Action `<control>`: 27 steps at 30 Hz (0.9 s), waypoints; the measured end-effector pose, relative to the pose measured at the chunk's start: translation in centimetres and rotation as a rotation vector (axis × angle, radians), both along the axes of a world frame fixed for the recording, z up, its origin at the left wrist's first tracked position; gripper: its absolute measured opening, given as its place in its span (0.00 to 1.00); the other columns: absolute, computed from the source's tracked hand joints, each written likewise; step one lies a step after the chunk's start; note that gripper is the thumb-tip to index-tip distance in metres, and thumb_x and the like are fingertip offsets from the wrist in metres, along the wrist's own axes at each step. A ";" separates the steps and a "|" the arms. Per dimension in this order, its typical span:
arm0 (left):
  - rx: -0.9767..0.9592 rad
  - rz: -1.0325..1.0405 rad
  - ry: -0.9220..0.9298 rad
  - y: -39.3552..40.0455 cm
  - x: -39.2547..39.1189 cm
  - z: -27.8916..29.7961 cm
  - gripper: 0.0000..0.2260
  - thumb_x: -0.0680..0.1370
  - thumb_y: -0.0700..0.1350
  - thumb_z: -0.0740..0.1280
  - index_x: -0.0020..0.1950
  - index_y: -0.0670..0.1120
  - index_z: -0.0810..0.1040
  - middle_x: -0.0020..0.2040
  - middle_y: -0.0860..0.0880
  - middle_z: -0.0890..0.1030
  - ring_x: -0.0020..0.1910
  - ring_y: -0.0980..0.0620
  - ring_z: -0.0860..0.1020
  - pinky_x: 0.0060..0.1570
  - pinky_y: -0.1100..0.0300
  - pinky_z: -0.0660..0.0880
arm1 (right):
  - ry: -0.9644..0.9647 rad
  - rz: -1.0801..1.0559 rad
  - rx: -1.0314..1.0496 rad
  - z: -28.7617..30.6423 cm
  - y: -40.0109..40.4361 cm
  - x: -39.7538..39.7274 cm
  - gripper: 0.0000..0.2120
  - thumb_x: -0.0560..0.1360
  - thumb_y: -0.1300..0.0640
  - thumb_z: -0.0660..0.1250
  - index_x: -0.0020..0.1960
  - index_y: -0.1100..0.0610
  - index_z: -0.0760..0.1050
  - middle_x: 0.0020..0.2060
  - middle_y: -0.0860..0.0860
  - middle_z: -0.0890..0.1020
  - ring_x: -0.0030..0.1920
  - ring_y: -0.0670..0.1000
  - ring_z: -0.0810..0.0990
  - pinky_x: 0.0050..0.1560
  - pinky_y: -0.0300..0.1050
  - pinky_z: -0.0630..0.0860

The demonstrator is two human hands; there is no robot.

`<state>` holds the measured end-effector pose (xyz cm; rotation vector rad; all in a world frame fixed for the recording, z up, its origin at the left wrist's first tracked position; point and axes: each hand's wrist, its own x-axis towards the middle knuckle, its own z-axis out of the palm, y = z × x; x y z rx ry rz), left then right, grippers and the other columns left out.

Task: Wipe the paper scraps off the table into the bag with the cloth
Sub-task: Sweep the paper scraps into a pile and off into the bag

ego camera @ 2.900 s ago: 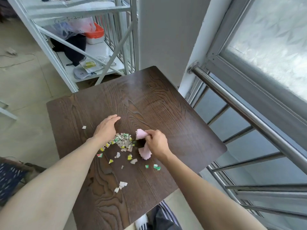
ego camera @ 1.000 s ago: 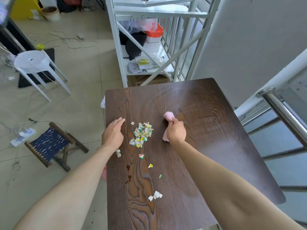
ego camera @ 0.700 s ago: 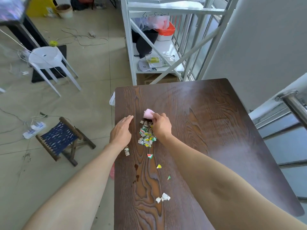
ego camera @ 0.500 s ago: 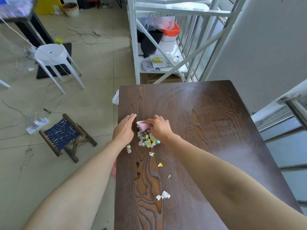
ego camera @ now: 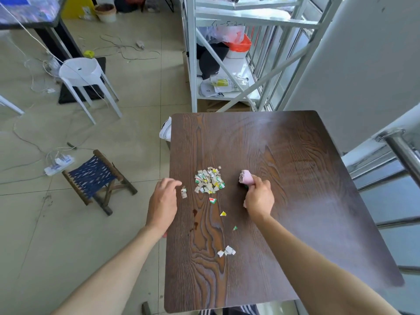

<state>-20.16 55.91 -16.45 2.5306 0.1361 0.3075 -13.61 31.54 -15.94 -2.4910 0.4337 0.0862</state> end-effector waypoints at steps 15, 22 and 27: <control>0.065 -0.039 0.100 -0.4 -4.8 -1.1 0.11 0.75 0.35 0.64 0.55 0.45 0.78 0.56 0.51 0.78 0.58 0.49 0.74 0.61 0.47 0.73 | 0.052 0.101 0.281 2.7 4.5 -0.4 0.18 0.75 0.62 0.54 0.58 0.56 0.78 0.52 0.57 0.80 0.53 0.58 0.78 0.49 0.46 0.73; 0.075 -0.114 0.104 -1.1 -6.8 0.0 0.12 0.73 0.32 0.66 0.55 0.41 0.79 0.56 0.48 0.78 0.56 0.48 0.75 0.58 0.55 0.73 | 0.085 -0.009 -0.073 2.6 -0.5 -10.1 0.14 0.78 0.57 0.53 0.55 0.57 0.77 0.52 0.57 0.77 0.48 0.61 0.78 0.47 0.50 0.72; 0.070 -0.094 0.124 -1.4 -7.3 0.2 0.13 0.74 0.31 0.65 0.57 0.39 0.78 0.59 0.46 0.78 0.62 0.45 0.73 0.62 0.54 0.71 | 0.127 -0.071 -0.060 2.0 2.0 -15.5 0.13 0.78 0.59 0.54 0.59 0.59 0.73 0.53 0.58 0.77 0.50 0.63 0.79 0.49 0.52 0.72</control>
